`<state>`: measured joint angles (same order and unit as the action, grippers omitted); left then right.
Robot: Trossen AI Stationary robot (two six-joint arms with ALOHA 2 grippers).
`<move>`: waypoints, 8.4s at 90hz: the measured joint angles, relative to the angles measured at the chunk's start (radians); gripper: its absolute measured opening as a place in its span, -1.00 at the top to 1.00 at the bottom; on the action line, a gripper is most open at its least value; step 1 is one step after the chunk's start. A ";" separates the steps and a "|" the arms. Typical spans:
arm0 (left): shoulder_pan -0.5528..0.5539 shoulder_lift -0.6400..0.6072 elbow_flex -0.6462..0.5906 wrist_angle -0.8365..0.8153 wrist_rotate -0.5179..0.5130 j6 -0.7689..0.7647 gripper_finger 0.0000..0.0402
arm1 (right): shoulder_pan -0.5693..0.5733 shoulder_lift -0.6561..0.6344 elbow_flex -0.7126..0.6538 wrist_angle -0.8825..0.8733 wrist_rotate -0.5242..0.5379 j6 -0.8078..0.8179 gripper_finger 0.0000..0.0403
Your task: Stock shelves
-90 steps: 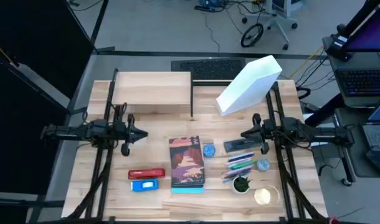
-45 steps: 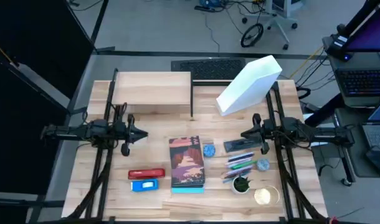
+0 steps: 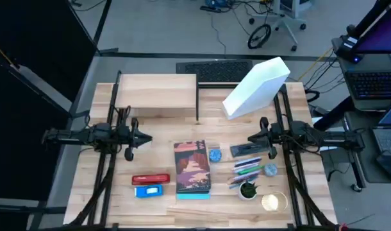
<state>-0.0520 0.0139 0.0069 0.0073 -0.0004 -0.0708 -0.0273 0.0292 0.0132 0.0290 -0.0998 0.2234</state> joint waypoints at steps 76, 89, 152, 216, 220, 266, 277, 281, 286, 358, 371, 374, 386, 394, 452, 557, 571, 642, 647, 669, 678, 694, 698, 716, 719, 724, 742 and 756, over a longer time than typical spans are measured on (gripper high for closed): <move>0.000 0.000 0.000 0.000 0.000 0.004 0.89 | 0.000 0.000 0.000 0.000 0.000 0.000 1.00; 0.000 0.000 0.000 0.000 0.000 0.025 0.89 | 0.000 0.000 0.000 0.000 0.000 0.000 1.00; 0.000 0.000 0.000 0.001 -0.002 0.026 0.89 | 0.000 0.000 0.000 -0.001 0.016 -0.004 1.00; 0.000 0.000 0.000 0.001 -0.006 0.026 0.89 | 0.000 0.000 0.000 0.118 0.454 0.647 1.00; 0.000 0.000 0.000 0.001 -0.006 0.026 0.89 | 0.000 0.000 0.000 0.122 0.484 0.652 1.00; 0.000 0.000 0.000 0.001 -0.007 0.026 0.89 | 0.003 0.069 0.236 0.169 0.219 0.470 1.00; 0.000 0.000 0.000 0.001 -0.008 0.026 0.89 | 0.003 0.198 0.435 -0.119 0.086 0.465 1.00; 0.000 0.000 0.000 0.001 -0.011 0.026 0.89 | 0.004 0.257 0.508 -0.237 0.038 0.458 1.00; 0.000 0.000 0.000 0.002 -0.019 0.026 0.89 | 0.004 0.334 0.591 -0.376 -0.023 0.447 1.00; 0.000 0.000 0.000 0.004 -0.034 0.026 0.89 | 0.672 1.014 0.925 -1.098 -0.081 0.643 1.00; 0.000 0.000 0.000 0.004 -0.034 0.030 0.89 | 0.772 1.050 0.925 -1.100 -0.050 0.837 1.00; 0.000 0.000 0.000 0.003 -0.034 0.033 0.89 | 0.795 1.052 0.925 -1.098 -0.031 0.880 0.99; 0.000 0.000 0.000 0.003 -0.035 0.032 0.89 | 0.878 1.053 0.925 -1.090 0.031 1.065 0.82; 0.000 0.000 0.000 0.003 -0.035 0.032 0.89 | 0.937 1.056 0.925 -1.062 0.040 1.151 0.63; 0.000 0.000 0.000 0.003 -0.039 0.034 0.89 | 1.063 1.313 0.925 -1.008 0.101 1.205 -0.04; 0.000 0.000 0.000 0.004 -0.047 0.035 0.89 | 1.037 1.119 0.924 -0.994 -0.006 1.311 1.00; 0.000 0.000 0.000 0.005 -0.054 0.034 0.89 | 0.949 1.043 0.957 -1.059 0.047 1.250 1.00; 0.000 0.000 0.000 0.007 -0.062 0.034 0.89 | 0.074 1.441 1.454 -1.165 0.206 0.286 1.00; 0.000 0.000 0.000 0.007 -0.062 0.034 0.89 | 0.039 1.488 1.503 -1.160 0.206 0.238 1.00; 0.000 0.000 0.000 0.010 -0.079 0.034 0.89 | -0.084 1.693 1.771 -1.153 0.242 0.060 1.00; 0.000 0.000 0.000 0.019 -0.131 0.061 0.89 | -0.137 1.790 1.890 -1.155 0.279 0.048 1.00; 0.000 0.000 0.000 0.027 -0.185 0.111 0.89 | -0.212 1.961 2.129 -1.155 0.288 0.005 1.00; 0.000 0.000 0.000 0.028 -0.192 0.111 0.89 | -0.227 1.998 2.188 -1.154 0.284 0.000 1.00; 0.000 0.000 0.000 0.028 -0.193 0.111 0.89 | -0.293 2.119 2.341 -1.145 0.281 0.013 1.00; 0.000 0.000 0.000 0.028 -0.193 0.110 0.89 | -0.302 2.120 2.333 -1.131 0.273 0.030 1.00; 0.000 0.000 0.000 0.028 -0.193 0.110 0.89 | -0.318 2.120 2.333 -1.131 0.244 0.058 1.00; 0.000 0.000 0.000 0.028 -0.193 0.110 0.89 | -0.347 2.116 2.334 -1.133 0.228 0.093 1.00; 0.000 0.000 0.000 0.028 -0.193 0.110 0.89 | -0.359 2.113 2.334 -1.157 0.229 0.098 1.00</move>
<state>-0.0520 0.0140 0.0068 0.0357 -0.1932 0.0395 -0.3862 2.1422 2.3474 -1.1281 0.1297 0.3210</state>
